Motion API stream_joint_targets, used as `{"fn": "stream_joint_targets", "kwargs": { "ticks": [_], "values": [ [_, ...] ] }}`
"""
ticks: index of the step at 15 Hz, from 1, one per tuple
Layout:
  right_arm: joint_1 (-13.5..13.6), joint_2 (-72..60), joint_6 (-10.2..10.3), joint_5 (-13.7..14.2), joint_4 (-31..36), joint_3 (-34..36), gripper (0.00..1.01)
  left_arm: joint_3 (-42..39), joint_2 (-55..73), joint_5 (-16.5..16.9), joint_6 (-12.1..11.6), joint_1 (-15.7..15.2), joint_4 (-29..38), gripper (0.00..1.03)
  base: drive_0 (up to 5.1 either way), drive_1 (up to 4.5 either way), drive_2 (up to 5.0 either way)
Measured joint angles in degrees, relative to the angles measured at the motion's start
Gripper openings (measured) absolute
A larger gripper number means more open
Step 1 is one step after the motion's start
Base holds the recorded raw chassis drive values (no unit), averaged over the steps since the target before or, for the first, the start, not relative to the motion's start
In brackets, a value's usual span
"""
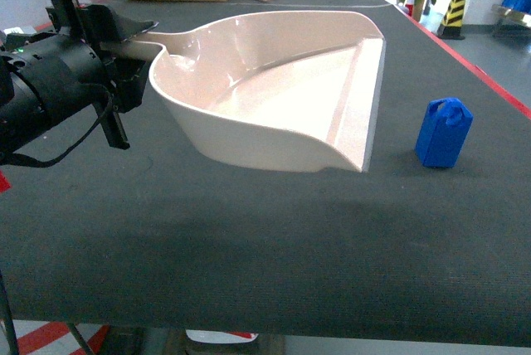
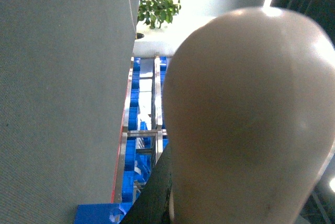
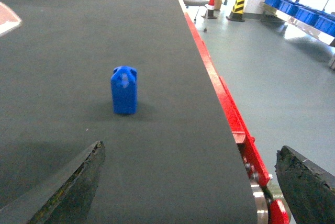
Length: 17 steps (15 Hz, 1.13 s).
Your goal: Place part in tray to right shelf
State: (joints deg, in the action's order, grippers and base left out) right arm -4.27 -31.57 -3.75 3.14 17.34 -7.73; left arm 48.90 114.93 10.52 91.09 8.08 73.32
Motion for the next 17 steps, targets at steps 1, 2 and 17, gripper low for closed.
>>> {"fn": "stream_joint_targets", "kwargs": {
  "ticks": [1, 2, 17],
  "values": [
    [-2.0, -27.1, 1.0, -3.1, 10.4, -10.4, 0.98, 0.0, 0.0, -0.1, 0.0, 0.0, 0.0, 0.17, 0.0, 0.0, 0.0],
    [-2.3, -31.9, 1.7, -4.0, 9.9, -12.8, 0.98, 0.0, 0.0, 0.0, 0.0, 0.0, 0.0, 0.17, 0.0, 0.0, 0.0],
    [1.4, -63.9, 6.8, -6.4, 1.9, -41.7, 0.98, 0.0, 0.0, 0.0, 0.0, 0.0, 0.0, 0.16, 0.0, 0.0, 0.0]
  ]
}}
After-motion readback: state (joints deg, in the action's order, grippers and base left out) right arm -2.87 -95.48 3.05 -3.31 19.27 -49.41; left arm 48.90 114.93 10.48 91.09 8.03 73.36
